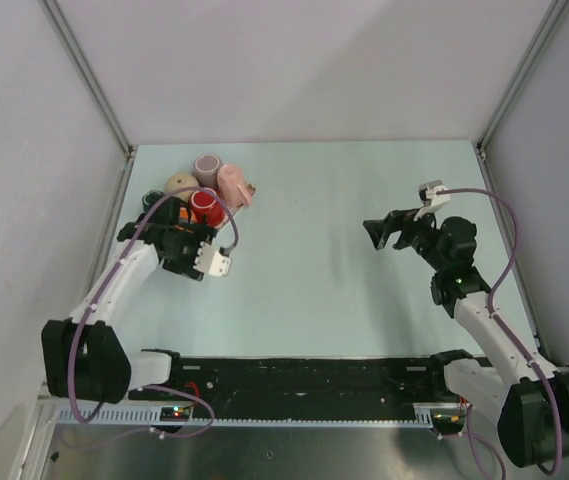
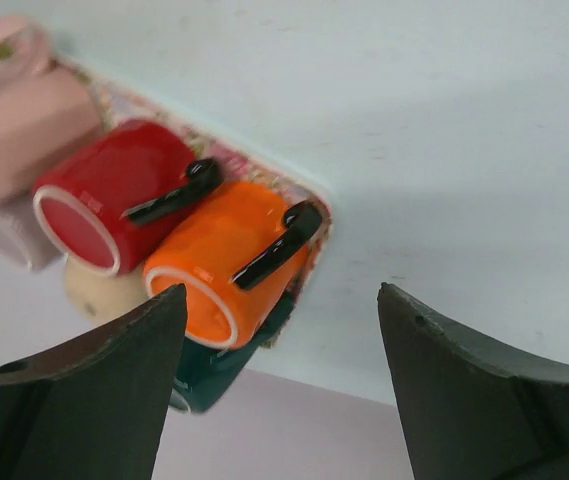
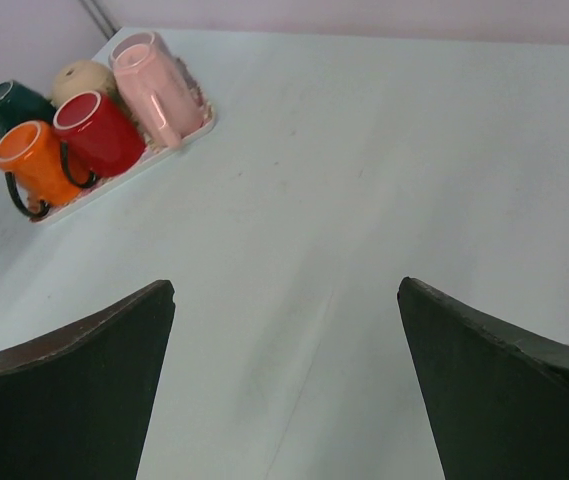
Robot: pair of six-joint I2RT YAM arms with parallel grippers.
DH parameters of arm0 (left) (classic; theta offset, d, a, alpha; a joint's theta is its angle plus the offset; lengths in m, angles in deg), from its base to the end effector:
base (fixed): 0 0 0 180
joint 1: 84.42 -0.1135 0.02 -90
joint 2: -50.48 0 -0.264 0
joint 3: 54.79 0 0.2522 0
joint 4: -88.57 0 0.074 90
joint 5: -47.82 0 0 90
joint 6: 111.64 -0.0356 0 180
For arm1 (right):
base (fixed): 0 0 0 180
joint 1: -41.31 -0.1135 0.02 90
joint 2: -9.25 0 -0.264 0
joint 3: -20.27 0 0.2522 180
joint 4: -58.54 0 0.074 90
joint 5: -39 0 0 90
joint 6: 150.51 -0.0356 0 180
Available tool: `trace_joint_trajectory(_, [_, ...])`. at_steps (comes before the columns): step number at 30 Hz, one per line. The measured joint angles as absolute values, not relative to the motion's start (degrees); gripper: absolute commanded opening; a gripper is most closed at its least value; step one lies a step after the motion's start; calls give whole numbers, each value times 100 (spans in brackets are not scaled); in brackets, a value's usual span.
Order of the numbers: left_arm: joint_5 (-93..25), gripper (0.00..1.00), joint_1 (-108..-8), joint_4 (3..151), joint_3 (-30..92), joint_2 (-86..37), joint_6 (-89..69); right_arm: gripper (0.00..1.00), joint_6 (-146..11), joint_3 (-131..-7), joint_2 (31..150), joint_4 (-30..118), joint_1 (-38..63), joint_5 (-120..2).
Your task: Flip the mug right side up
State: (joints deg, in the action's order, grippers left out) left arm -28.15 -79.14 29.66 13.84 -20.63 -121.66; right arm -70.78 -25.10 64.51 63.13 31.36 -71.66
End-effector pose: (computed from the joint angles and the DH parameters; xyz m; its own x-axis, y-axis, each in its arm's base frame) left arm 0.2367 -0.0305 0.2571 0.3538 0.9267 -0.1263 0.8252 -0.2458 0.5086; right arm 0.2193 0.0512 0.2772 -0.1800 0.1378 -0.9740 -0.4834 0.8500 0.2096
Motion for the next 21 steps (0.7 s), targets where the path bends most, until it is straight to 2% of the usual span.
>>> trace_joint_trajectory(4, [-3137,78,-7659,2501,1447,-2469,-12966,100,-7073,-2510,6445,6081,2959,-7155])
trace_joint_trajectory(9, [-3495,68,-7528,2407,1672,-3127,-13272,100,-7051,-2510,6506,5869,2834,-7133])
trace_joint_trajectory(17, [-4230,63,-7528,2420,2158,-3921,-13423,100,-6992,-2510,6534,5784,2788,-7090])
trace_joint_trajectory(21, [-4391,54,-7528,2435,2166,-4056,-13436,100,-6988,-2510,6534,5758,2788,-7052])
